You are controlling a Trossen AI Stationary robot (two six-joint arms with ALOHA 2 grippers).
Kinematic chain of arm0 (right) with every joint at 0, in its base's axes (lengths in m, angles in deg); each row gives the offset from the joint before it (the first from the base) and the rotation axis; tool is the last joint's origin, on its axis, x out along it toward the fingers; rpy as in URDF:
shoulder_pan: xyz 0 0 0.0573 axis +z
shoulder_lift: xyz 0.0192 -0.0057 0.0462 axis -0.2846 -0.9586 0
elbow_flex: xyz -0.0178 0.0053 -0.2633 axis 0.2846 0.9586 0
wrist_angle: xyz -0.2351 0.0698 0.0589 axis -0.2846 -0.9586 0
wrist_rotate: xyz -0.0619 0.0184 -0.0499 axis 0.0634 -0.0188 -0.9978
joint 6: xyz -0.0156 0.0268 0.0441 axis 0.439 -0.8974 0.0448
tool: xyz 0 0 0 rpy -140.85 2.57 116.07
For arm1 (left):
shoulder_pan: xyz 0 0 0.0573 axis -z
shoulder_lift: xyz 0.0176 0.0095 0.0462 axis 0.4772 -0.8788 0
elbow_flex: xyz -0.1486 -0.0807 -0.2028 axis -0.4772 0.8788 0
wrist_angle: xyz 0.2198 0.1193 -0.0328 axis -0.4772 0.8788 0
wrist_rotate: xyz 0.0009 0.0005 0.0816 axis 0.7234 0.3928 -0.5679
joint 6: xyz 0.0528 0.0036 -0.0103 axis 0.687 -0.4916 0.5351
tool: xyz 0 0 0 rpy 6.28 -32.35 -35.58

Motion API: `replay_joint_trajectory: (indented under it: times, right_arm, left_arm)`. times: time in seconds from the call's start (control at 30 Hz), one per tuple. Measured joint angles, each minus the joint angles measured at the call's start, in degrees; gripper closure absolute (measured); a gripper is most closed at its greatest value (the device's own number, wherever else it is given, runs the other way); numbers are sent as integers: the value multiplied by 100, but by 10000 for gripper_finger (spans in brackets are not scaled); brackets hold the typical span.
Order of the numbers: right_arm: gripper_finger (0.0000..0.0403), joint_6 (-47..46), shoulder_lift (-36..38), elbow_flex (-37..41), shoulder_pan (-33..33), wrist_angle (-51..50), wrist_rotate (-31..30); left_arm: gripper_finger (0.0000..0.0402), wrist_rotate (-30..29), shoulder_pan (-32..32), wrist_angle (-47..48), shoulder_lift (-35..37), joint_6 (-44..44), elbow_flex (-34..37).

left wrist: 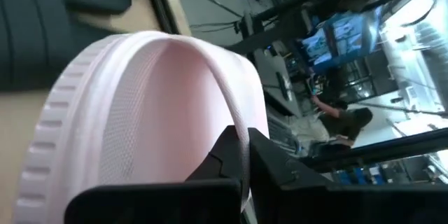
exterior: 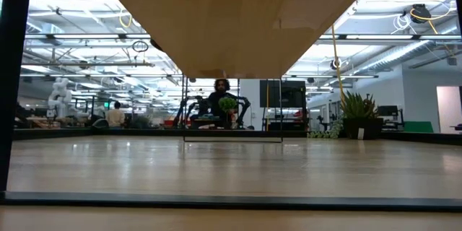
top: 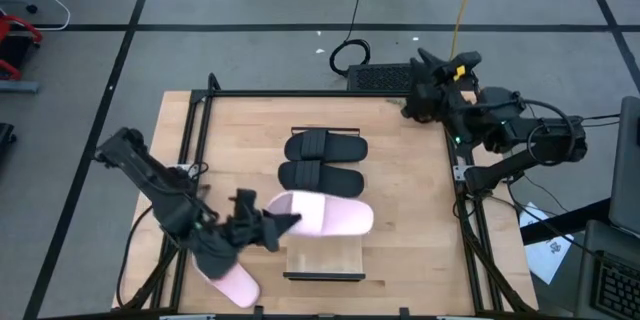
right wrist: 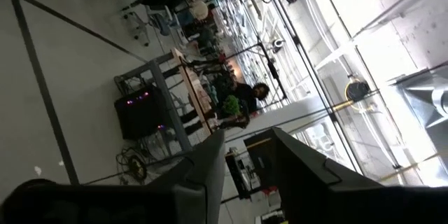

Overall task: Pick and place slides into the shelf
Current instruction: Put the right pink slide on the shelf

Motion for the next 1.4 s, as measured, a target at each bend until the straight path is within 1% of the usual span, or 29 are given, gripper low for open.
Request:
replay_joint_trajectory:
  times: [0.17, 0.5, 0.73, 0.8, 1.03, 1.2, 1.4]
  right_arm:
    - [296, -134, 6, 0, -123, 0, -35]
    - [296, -449, 6, 0, -218, -2, -31]
    - [296, -450, 6, 0, -218, -4, -24]
    - [296, -450, 6, 0, -218, -4, -24]
    - [296, -444, 6, 0, -218, -9, -24]
    - [296, -444, 6, 0, -218, -8, -27]
    - [296, -382, 6, 0, -218, -12, -20]
  left_arm:
    - [401, 1, -67, -291, -393, -388, 4]
    - [401, 159, -211, -193, -788, -1043, 2]
    - [401, 491, -269, 299, -1019, -1594, 4]
    - [401, 496, -289, 540, -1090, -1762, 4]
    - [401, 496, -359, 800, -1258, -1948, 4]
    - [401, 451, -367, 1428, -1281, -2362, 4]
    - [401, 353, -367, 1935, -1279, -2669, 4]
